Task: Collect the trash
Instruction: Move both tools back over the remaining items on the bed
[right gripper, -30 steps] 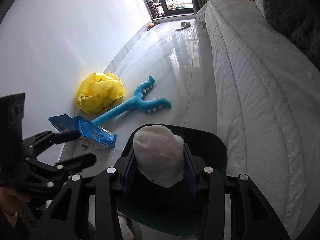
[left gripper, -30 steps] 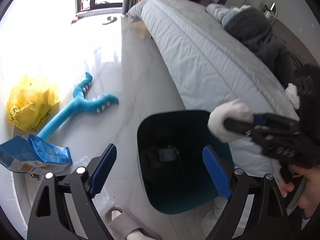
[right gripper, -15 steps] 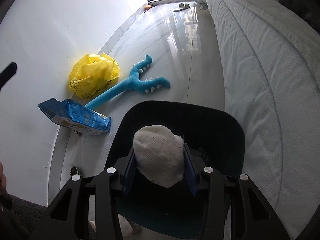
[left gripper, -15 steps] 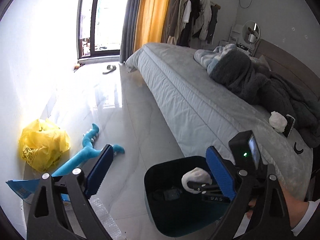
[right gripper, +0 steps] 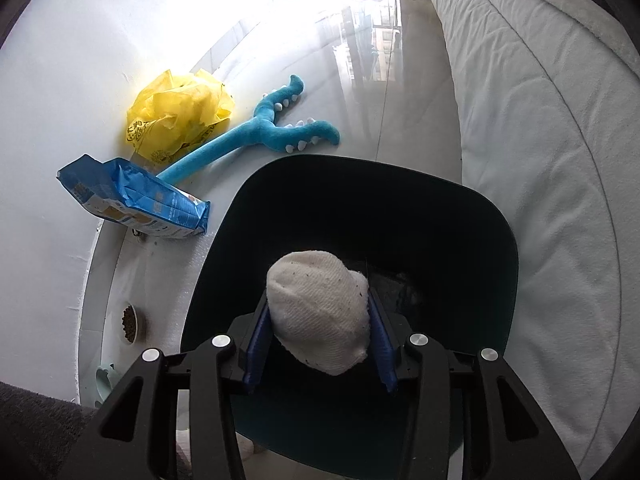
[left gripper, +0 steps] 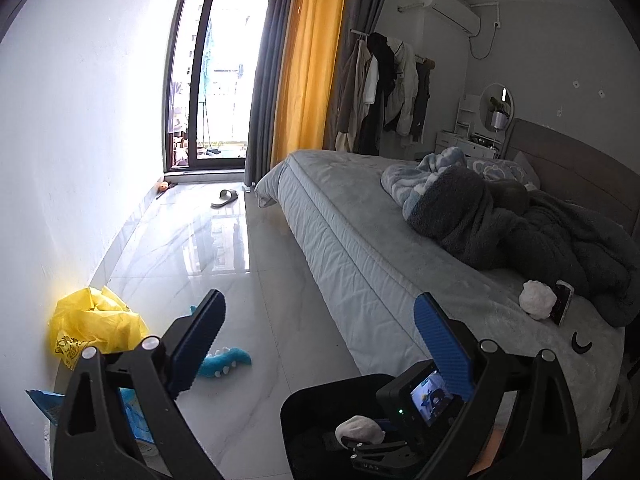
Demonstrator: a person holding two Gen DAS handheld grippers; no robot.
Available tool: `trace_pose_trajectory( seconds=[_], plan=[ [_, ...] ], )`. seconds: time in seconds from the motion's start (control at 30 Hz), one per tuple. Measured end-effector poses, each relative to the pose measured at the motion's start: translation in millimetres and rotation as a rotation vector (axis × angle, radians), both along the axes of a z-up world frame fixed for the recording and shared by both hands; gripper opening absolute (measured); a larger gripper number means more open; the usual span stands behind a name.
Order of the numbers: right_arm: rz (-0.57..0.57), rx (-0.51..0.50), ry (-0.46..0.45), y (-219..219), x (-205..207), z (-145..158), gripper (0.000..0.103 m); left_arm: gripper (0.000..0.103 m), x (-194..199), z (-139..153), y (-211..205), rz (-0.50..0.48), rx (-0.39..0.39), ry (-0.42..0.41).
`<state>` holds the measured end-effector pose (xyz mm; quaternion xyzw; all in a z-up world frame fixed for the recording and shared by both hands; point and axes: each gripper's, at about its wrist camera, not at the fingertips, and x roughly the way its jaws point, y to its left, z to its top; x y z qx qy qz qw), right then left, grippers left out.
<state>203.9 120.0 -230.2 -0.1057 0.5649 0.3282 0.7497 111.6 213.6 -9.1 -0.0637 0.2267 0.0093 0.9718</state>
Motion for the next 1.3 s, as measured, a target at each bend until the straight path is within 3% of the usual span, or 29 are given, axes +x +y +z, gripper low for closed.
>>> trace_pose_trajectory(
  seconds=[0.17, 0.3, 0.5, 0.8, 1.3],
  plan=[
    [0.007, -0.011, -0.009, 0.5, -2.9, -0.4, 0.055, 0.097, -4.2, 16.1, -7.6, 0.001, 0.000, -0.046],
    [0.004, -0.005, -0.017, -3.2, -4.3, 5.0, 0.073, 0.098, -7.2, 28.5, -14.1, -0.003, 0.022, -0.082],
    [0.008, 0.040, -0.046, -12.5, -8.6, 25.1, 0.079, 0.099, 0.4, 33.9, -17.8, 0.010, -0.032, -0.095],
    [0.012, 0.115, -0.156, -42.5, -18.2, 81.0, 0.080, 0.099, 9.5, 36.6, -30.6, 0.033, -0.049, -0.093],
    [-0.087, 0.155, -0.309, -131.6, -16.8, 138.7, 0.081, 0.099, 31.2, 21.0, -90.2, -0.077, -0.017, -0.041]
  ],
)
